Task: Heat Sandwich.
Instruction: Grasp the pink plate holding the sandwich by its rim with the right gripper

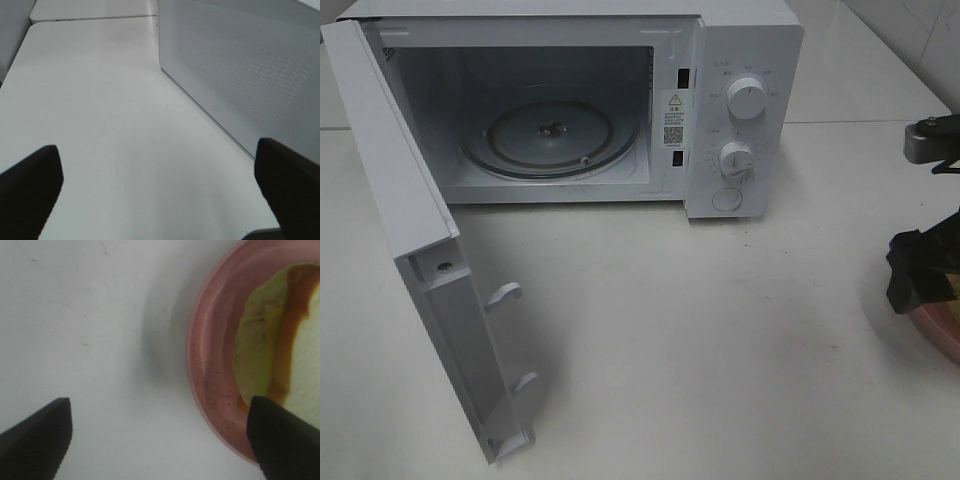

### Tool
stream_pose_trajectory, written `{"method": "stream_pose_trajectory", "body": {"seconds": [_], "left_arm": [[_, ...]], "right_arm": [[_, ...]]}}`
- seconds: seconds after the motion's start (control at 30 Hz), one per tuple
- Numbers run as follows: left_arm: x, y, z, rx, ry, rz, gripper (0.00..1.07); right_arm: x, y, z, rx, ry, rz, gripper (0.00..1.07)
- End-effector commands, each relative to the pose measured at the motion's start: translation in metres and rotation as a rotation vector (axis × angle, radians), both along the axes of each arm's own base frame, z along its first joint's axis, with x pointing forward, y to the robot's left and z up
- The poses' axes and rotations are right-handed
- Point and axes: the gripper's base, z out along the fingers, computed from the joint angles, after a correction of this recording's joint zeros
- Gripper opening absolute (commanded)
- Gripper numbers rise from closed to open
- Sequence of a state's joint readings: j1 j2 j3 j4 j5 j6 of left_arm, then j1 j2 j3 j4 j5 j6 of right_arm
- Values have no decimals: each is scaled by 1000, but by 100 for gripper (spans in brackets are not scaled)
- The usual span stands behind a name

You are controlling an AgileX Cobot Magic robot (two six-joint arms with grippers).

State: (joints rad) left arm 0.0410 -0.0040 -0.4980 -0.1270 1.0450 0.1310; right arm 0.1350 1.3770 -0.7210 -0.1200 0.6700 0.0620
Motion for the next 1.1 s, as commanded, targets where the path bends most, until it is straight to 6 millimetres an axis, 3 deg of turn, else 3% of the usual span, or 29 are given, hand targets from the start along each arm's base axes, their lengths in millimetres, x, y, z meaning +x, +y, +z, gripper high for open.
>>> {"method": "stream_pose_trajectory", "body": {"seconds": [0.03, 0.23, 0.63, 1.1], "left_arm": [[-3, -1, 1, -12, -40, 0, 101], [-3, -1, 1, -12, -40, 0, 101], [-3, -1, 1, -12, -40, 0, 101], [-3, -1, 1, -12, -40, 0, 101]], "right_arm": [[2, -11, 1, -16, -13, -9, 91], [9, -19, -7, -18, 21, -44, 90], [47, -22, -41, -22, 116, -60, 88], [56, -21, -76, -29, 192, -48, 86]]}}
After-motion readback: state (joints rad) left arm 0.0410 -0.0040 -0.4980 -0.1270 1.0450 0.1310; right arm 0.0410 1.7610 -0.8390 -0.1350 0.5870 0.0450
